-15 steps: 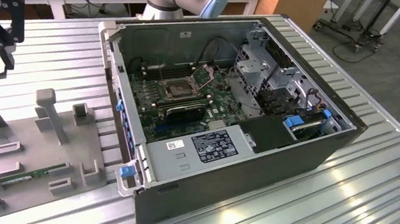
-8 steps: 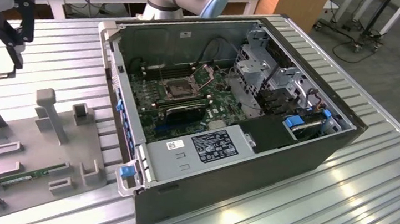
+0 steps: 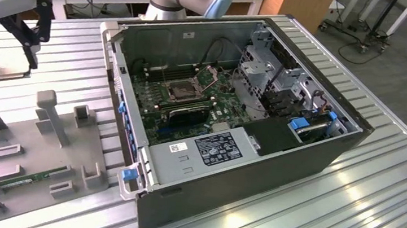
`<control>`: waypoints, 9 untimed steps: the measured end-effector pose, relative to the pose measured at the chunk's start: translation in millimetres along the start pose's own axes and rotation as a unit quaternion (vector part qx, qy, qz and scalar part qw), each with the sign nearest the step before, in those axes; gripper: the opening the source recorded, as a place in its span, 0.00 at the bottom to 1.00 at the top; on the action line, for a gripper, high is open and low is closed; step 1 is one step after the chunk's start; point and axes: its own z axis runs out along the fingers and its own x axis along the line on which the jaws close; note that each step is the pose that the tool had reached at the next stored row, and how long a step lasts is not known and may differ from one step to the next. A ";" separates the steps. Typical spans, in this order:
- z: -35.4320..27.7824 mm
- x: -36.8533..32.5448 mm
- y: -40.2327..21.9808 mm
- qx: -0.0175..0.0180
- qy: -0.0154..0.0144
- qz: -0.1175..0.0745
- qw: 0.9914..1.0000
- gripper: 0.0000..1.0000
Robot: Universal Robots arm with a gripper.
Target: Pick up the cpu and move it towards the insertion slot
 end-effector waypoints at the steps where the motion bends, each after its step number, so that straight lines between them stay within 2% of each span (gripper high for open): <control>1: 0.0 -2.7 0.0 0.000 0.000 0.000 1.000 0.55; 9: 0.0 -24.5 -0.5 0.000 0.000 0.000 1.000 0.55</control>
